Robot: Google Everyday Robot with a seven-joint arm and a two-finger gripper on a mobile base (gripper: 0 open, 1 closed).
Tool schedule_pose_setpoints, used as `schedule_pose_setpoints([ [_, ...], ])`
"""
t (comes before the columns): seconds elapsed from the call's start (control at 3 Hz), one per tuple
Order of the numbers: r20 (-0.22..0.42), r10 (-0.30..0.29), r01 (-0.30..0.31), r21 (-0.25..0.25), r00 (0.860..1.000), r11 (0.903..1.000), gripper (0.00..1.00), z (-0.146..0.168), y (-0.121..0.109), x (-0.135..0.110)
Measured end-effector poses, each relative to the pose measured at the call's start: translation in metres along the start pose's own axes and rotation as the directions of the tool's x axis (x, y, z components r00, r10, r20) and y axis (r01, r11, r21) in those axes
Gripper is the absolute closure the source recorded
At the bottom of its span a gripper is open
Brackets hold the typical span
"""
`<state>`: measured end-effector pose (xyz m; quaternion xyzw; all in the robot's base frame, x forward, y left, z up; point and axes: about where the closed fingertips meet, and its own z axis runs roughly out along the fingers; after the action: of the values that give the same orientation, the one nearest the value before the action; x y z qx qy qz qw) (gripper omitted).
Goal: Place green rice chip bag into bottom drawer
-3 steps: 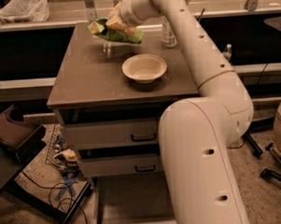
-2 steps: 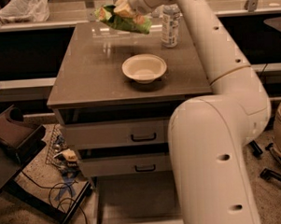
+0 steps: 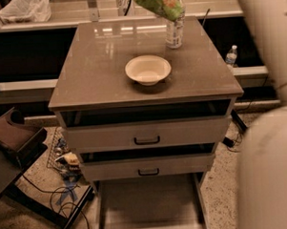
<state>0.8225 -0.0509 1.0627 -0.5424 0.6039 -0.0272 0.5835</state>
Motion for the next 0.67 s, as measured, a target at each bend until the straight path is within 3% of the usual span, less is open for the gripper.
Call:
schedule_pose_setpoints([
  [0.33, 0.012, 0.062, -0.063, 0.135, 0.998, 0.9889, 1.0, -0.08, -0.021, -0.001],
  [0.67, 0.018, 0.117, -0.118, 0.215, 0.993, 0.9693, 1.0, -0.138, -0.013, 0.001],
])
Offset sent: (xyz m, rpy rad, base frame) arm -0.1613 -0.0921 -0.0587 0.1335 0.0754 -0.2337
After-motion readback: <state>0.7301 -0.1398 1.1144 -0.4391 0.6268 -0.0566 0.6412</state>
